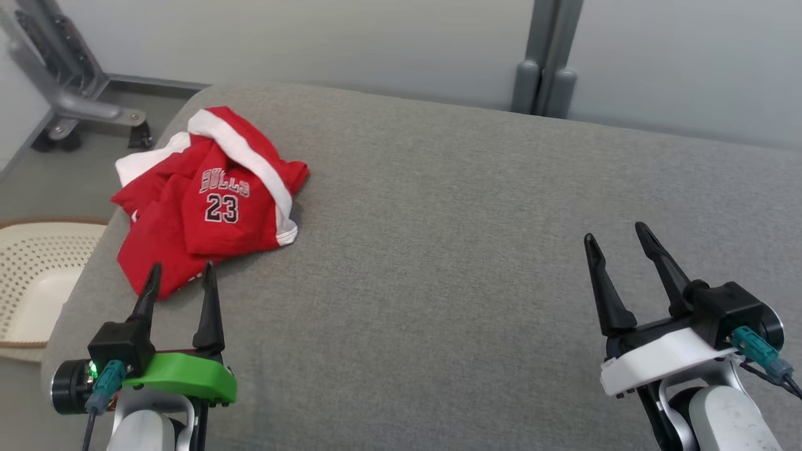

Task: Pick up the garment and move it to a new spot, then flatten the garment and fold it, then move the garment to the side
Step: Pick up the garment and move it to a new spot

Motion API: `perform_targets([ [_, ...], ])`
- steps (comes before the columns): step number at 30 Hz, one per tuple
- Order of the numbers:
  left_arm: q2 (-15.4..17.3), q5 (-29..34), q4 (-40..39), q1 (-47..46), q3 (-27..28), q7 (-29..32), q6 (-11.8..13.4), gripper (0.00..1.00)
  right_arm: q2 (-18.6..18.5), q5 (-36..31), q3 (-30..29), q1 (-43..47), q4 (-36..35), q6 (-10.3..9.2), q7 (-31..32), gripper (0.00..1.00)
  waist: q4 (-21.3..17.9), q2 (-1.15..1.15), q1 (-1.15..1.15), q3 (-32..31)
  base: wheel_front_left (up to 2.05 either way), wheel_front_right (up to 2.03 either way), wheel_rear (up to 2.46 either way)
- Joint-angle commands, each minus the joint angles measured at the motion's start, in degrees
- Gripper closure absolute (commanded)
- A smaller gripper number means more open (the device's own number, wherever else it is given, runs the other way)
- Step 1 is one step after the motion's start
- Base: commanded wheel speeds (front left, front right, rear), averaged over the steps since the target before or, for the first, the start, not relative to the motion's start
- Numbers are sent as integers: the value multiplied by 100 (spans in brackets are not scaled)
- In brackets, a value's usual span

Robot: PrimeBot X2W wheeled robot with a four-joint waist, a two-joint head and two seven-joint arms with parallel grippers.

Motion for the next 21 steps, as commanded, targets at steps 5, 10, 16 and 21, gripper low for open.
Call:
perform_targets([
  [5, -71, -30, -99, -25, 125, -5, 31, 0, -110, 18, 75, -107, -208, -2, 127, 0, 870, 0, 0, 266, 0, 0, 0],
  [10, -99, -60, -145, -26, 182, -5, 30, 0, -166, 17, 47, -136, -369, -3, 231, 0, 1102, 0, 0, 387, 0, 0, 0],
  [16, -128, -111, -203, -181, 219, -5, 48, 0, -242, 19, 51, -235, -554, -3, 327, 0, 1141, 0, 0, 640, 0, 0, 0],
  [21, -138, -402, -11, -620, 59, -5, 35, 0, -384, -22, 0, -439, -841, -3, 508, 0, 1004, 0, 0, 1185, 0, 0, 0],
])
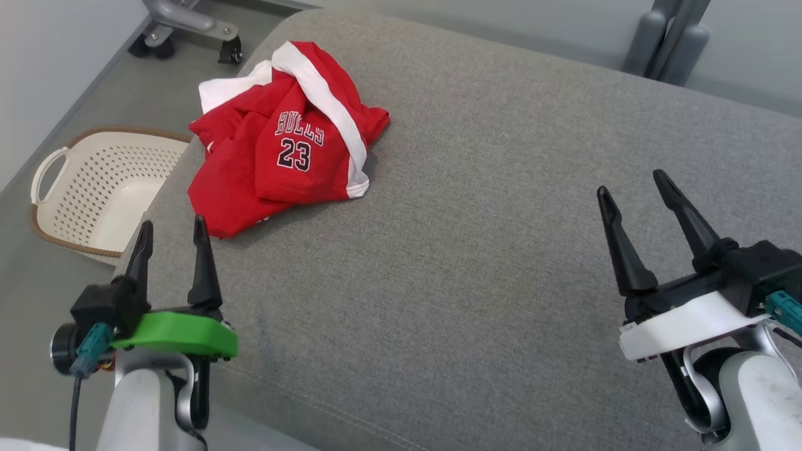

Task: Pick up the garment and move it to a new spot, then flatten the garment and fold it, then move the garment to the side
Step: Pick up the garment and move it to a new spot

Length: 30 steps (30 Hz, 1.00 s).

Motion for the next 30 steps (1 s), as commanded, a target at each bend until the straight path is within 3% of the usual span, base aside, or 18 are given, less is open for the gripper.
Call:
perform_targets([
  [1, -16, -126, 108, -323, -137, -5, 13, 0, -101, -40, -49, -129, -106, -3, 55, 0, -125, 0, 0, 546, 0, 0, 0],
  [7, -8, -587, 1286, -1430, -558, -4, -36, 0, -396, -64, -104, -395, -449, -4, 281, 0, -439, 0, 0, 1322, 0, 0, 0],
  [18, 274, -1086, 3651, -2886, -333, 126, -75, 0, -450, 22, -287, -497, -473, -4, 187, 0, -882, 0, 0, 1770, 0, 0, 0],
  [19, 290, -1113, 3752, -2924, -331, 120, -79, 20, -449, 24, -292, -494, -462, -4, 179, 0, -892, 0, 0, 1764, 0, 0, 0],
  [20, 318, -1127, 3815, -2994, -329, 83, -84, 71, -446, 22, -302, -493, -444, -4, 170, 0, -902, 0, 0, 1754, 0, 0, 0],
  [21, 347, -1125, 3842, -3033, -325, 67, -89, 100, -442, 18, -310, -493, -430, -4, 162, 0, -908, 0, 0, 1737, 0, 0, 0],
  [24, 409, -1103, 3707, -2975, -268, -9, -98, 100, -410, 1, -325, -490, -388, -4, 104, 0, -919, 0, 0, 1603, 0, 0, 0],
  [30, 463, -709, 2189, -2252, 131, -8, 51, 100, -318, -23, -310, -384, -296, -4, -2, 0, -965, 0, 0, 1123, 0, 0, 0],
])
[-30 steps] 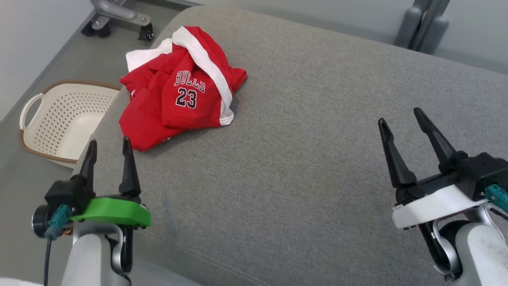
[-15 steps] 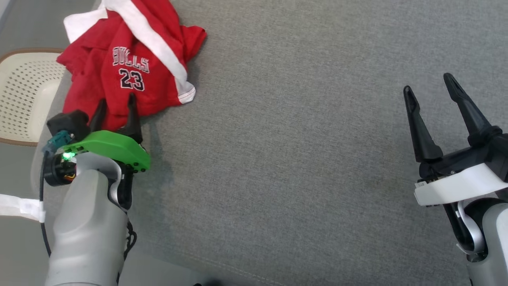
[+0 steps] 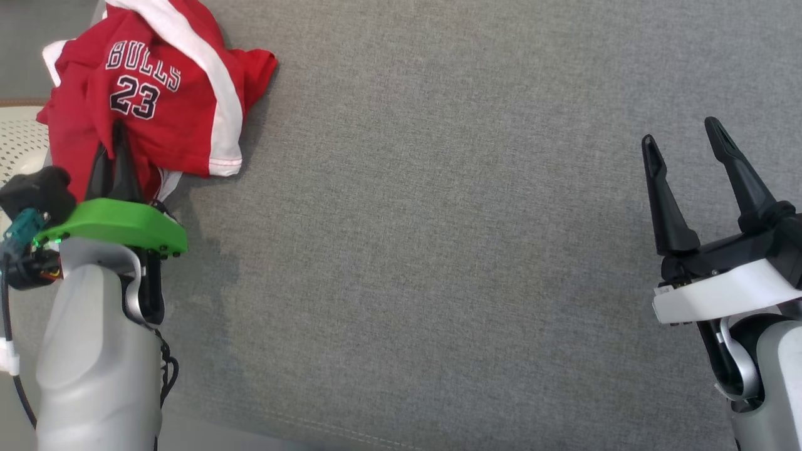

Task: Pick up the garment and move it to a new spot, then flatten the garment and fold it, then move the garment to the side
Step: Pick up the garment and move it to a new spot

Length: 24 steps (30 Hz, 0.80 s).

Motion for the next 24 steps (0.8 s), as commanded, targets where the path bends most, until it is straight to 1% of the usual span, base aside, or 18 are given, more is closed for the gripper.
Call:
perform_targets([
  [1, -9, 144, -304, 240, 61, -20, 36, 100, 36, -40, 4, 77, 30, -4, -52, 0, -22, 0, 0, -382, 0, 0, 0],
  [6, -72, 521, -1424, 1003, 138, -21, 86, 100, 180, -16, 44, 247, 173, -4, -156, 0, -160, 0, 0, -945, 0, 0, 0],
  [11, -152, 736, -2139, 1598, -30, -22, 48, 100, 312, -12, 161, 439, 273, -4, -213, 0, -402, 0, 0, -1382, 0, 0, 0],
  [16, -259, 848, -2684, 1956, -612, 120, -40, 100, 418, -20, 293, 554, 370, -4, -287, 0, -844, 0, 0, -1624, 0, 0, 0],
  [19, -315, 781, -2805, 1945, -1040, 306, -80, 100, 487, -1, 303, 561, 411, -5, -319, 0, -1148, 0, 0, -1634, 0, 0, 0],
  [23, -384, 726, -2817, 1703, -1734, 533, -125, 100, 549, 58, 411, 441, 515, -5, -402, 0, -1727, 0, 0, -1516, 0, 0, 0],
  [24, -399, 723, -2799, 1624, -1997, 577, -136, 100, 573, 71, 413, 423, 550, -5, -427, 0, -1890, 0, 0, -1468, 0, 0, 0],
])
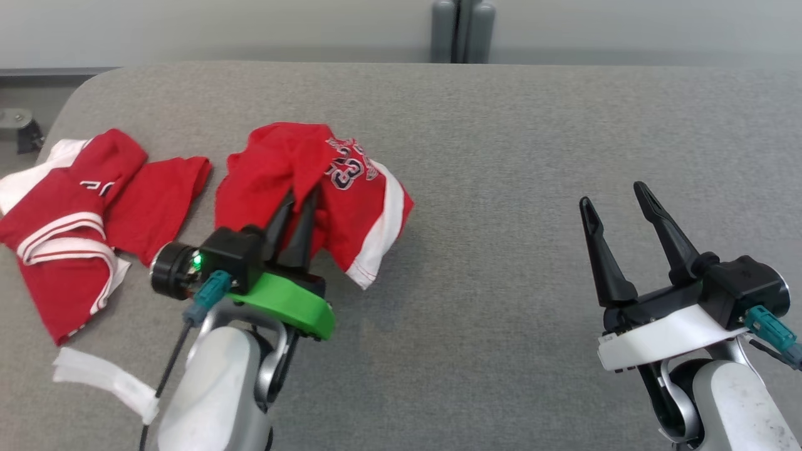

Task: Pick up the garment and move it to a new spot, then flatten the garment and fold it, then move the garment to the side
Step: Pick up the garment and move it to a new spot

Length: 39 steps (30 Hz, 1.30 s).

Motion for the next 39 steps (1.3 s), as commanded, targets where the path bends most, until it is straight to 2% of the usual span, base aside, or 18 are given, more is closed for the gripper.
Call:
perform_targets([
  [1, -35, -63, 34, -213, -299, 42, -32, 100, 27, 44, -17, -68, 53, -6, -81, 0, -955, 0, 0, 126, 0, 0, 0],
  [9, -53, -473, 671, -866, -1595, 223, -40, 100, 213, 217, 83, -205, 435, -6, -397, 0, -2090, 0, 0, 557, 0, 0, 0],
  [13, -8, -783, 1172, -981, -1995, 350, -41, 100, 274, 173, 84, -219, 607, -6, -521, 0, -2346, 0, 0, 690, 0, 0, 0],
  [14, 29, -835, 1240, -1006, -2023, 300, -41, 66, 281, 142, 84, -233, 641, -6, -543, 0, -2365, 0, 0, 703, 0, 0, 0],
  [15, 62, -881, 1313, -1019, -2019, 218, -41, 10, 292, 128, 90, -243, 677, -6, -576, 0, -2372, 0, 0, 705, 0, 0, 0],
  [16, 77, -911, 1350, -1015, -2025, 145, -41, 0, 300, 138, 95, -248, 704, -6, -592, 0, -2370, 0, 0, 700, 0, 0, 0],
  [20, 120, -1004, 1310, -885, -1941, -205, -20, 0, 312, 128, 79, -241, 788, -6, -647, 0, -2192, 0, 0, 564, 0, 0, 0],
  [24, 253, -1053, 1023, -702, -1737, -413, 149, 0, 251, 93, 23, -165, 783, -6, -634, 0, -1846, 0, 0, 350, 0, 0, 0],
  [28, 432, -1106, 571, -437, -1347, -539, 478, 0, 182, 45, -6, -113, 693, -6, -526, 0, -1494, 0, 0, 183, 0, 0, 0],
  [33, 785, -1143, 142, -59, -594, -591, 943, 0, 109, 6, -76, -9, 573, -6, -387, 0, -1057, 0, 0, 29, 0, 0, 0],
  [36, 955, -1112, -20, 195, -205, -595, 1115, 0, 94, -16, -120, 57, 503, -6, -320, 0, -864, 0, 0, -60, 0, 0, 0],
  [39, 1118, -1064, -137, 513, 99, -593, 1168, 0, 85, -32, -163, 143, 472, -6, -264, 0, -724, 0, 0, -163, 0, 0, 0],
])
